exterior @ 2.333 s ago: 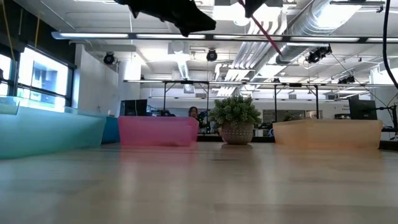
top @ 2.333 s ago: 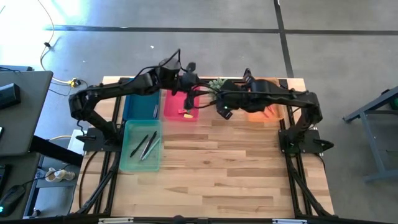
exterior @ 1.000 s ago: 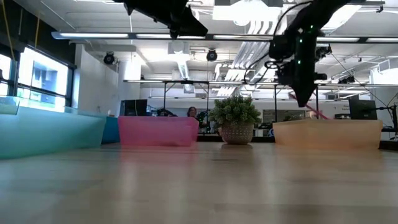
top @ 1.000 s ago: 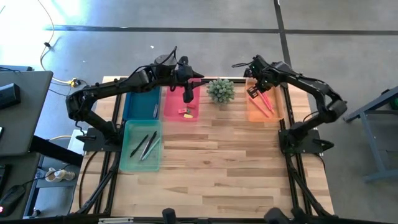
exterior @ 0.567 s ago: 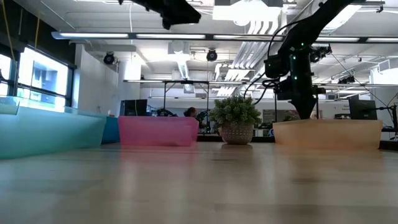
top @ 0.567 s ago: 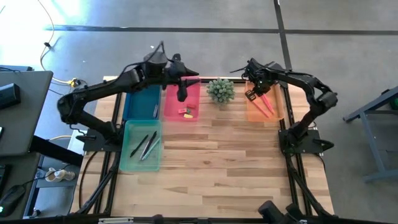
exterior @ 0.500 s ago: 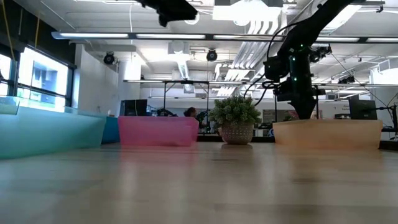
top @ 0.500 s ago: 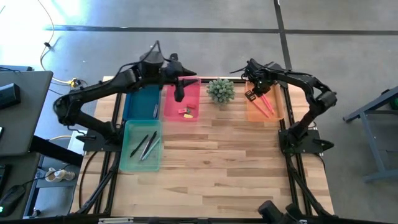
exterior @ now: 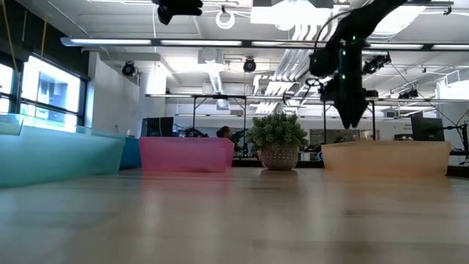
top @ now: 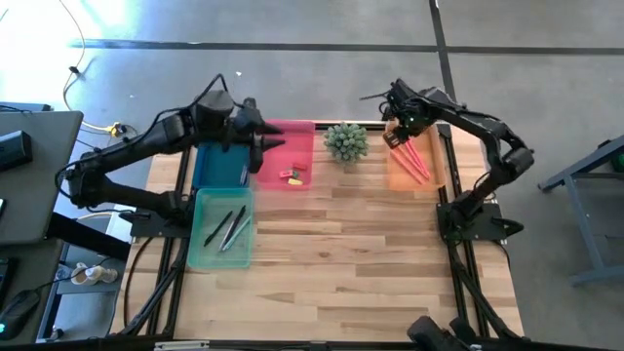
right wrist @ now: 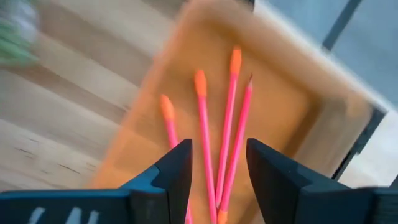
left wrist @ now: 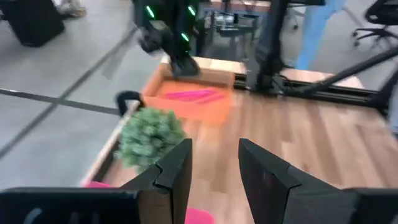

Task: Sort crayons/erasers/pens/pencils in bins
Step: Return to Home Position

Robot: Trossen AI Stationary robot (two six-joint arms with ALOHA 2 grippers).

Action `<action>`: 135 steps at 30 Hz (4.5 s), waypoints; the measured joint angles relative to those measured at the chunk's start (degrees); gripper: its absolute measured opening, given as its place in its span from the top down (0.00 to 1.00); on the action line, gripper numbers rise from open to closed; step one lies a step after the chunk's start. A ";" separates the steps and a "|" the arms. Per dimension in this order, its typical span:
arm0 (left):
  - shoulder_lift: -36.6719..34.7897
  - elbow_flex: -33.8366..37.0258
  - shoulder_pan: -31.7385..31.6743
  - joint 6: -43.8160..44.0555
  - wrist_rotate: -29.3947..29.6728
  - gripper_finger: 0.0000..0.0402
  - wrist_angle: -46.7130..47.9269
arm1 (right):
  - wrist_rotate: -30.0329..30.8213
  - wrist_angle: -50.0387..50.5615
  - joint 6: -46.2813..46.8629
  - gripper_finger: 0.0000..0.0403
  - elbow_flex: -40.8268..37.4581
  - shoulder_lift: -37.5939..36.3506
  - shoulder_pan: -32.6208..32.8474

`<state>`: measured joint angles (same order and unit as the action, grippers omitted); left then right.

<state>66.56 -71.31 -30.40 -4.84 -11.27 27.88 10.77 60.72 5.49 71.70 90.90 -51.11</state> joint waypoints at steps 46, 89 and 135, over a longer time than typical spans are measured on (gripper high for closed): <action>-54.92 45.42 25.75 17.70 15.33 1.00 -7.81 | -3.19 -12.65 23.73 0.64 2.58 -23.66 33.31; -61.57 70.73 25.64 32.16 19.86 1.00 -30.64 | 5.80 -16.44 12.89 0.64 -17.74 -68.35 33.41; -61.59 70.62 25.64 24.58 23.93 1.00 -30.64 | -7.57 -65.76 24.07 0.64 -71.15 -84.53 36.83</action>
<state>4.97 -0.69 -4.75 19.75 12.67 -2.76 3.20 -5.04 29.56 0.56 6.37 -14.28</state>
